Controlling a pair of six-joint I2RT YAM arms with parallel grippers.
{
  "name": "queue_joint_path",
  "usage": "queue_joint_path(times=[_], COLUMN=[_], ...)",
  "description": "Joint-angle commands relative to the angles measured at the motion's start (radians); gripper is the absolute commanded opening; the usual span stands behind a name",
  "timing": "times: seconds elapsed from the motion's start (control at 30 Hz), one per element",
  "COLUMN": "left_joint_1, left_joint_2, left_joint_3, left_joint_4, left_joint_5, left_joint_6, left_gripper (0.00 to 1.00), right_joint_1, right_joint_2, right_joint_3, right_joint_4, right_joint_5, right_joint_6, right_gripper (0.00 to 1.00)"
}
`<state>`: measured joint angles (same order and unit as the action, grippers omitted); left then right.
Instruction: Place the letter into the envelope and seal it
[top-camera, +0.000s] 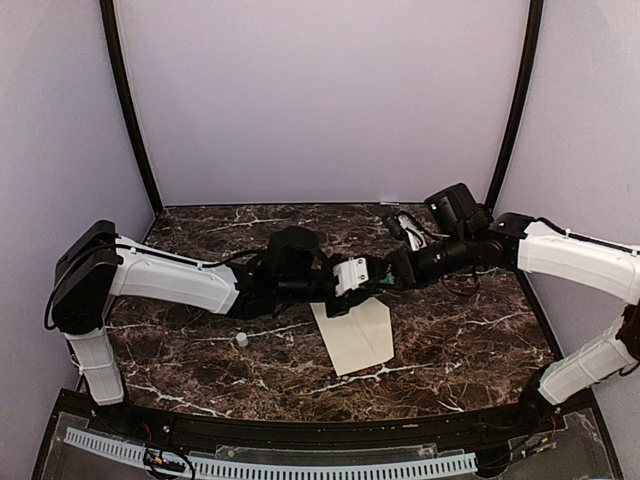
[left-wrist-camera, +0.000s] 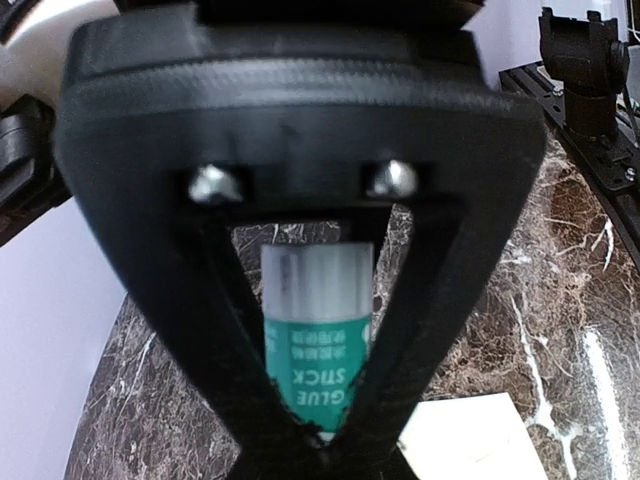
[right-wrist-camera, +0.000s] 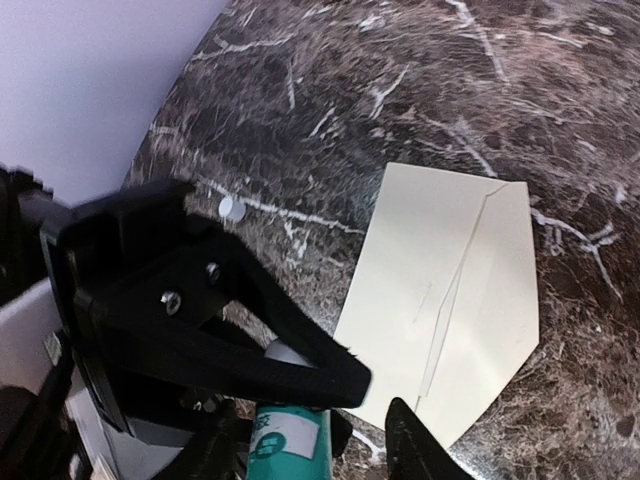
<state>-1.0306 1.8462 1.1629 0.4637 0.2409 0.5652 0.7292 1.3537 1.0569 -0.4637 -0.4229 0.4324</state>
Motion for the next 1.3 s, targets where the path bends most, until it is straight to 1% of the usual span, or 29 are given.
queue_joint_path(times=[0.0,0.1,0.13,0.23,0.27,0.3,0.37,0.47,0.53,0.6,0.7,0.97,1.03,1.13,1.27], left_joint_1=[-0.005,0.004,0.006,0.014,0.017,0.022,0.028,0.037,0.041,0.044,0.048,0.050,0.050,0.052,0.053], left_joint_2=[-0.020,-0.025,-0.026,-0.032,-0.034,-0.037,-0.046,-0.067,-0.071,-0.071,-0.072,-0.059,-0.056,-0.048,-0.039], left_joint_3=[0.008,0.030,0.036,0.053,0.057,0.066,0.077,0.065,0.064,0.064,0.059,0.070,0.073,0.084,0.093], left_joint_4=[0.050,0.032,0.027,0.010,0.007,0.007,0.001,0.048,0.071,0.093,0.124,0.156,0.159,0.160,0.168], left_joint_5=[-0.043,-0.057,-0.055,-0.011,0.024,0.039,0.088,0.223,0.286,0.330,0.378,0.421,0.424,0.427,0.437], left_joint_6=[-0.054,-0.123,-0.135,-0.209,-0.230,-0.276,-0.339,-0.414,-0.472,-0.503,-0.531,-0.560,-0.560,-0.561,-0.599], left_gripper=[0.00,0.00,0.00,0.00,0.00,0.00,0.00,0.00,0.00,0.00,0.00,0.00,0.00,0.00,0.00], right_joint_1=[-0.047,-0.050,-0.051,-0.051,-0.051,-0.051,-0.050,-0.050,-0.050,-0.050,-0.050,-0.050,-0.050,-0.050,-0.050], right_joint_2=[-0.074,-0.127,-0.147,-0.214,-0.238,-0.260,-0.305,-0.364,-0.386,-0.398,-0.396,-0.366,-0.368,-0.367,-0.363], right_joint_3=[0.003,-0.046,-0.063,-0.134,-0.160,-0.181,-0.223,-0.275,-0.294,-0.298,-0.287,-0.284,-0.287,-0.287,-0.288], right_joint_4=[0.089,0.160,0.200,0.335,0.379,0.414,0.474,0.572,0.613,0.635,0.623,0.609,0.611,0.611,0.605], right_joint_5=[0.040,0.057,0.059,0.049,0.047,0.046,0.049,0.047,0.024,-0.005,-0.023,-0.082,-0.092,-0.113,-0.131], right_joint_6=[-0.011,-0.022,-0.031,-0.060,-0.076,-0.098,-0.135,-0.164,-0.170,-0.171,-0.171,-0.157,-0.159,-0.159,-0.159], right_gripper=[0.55,0.68,0.71,0.73,0.73,0.73,0.72,0.71,0.68,0.65,0.61,0.60,0.57,0.49,0.48])
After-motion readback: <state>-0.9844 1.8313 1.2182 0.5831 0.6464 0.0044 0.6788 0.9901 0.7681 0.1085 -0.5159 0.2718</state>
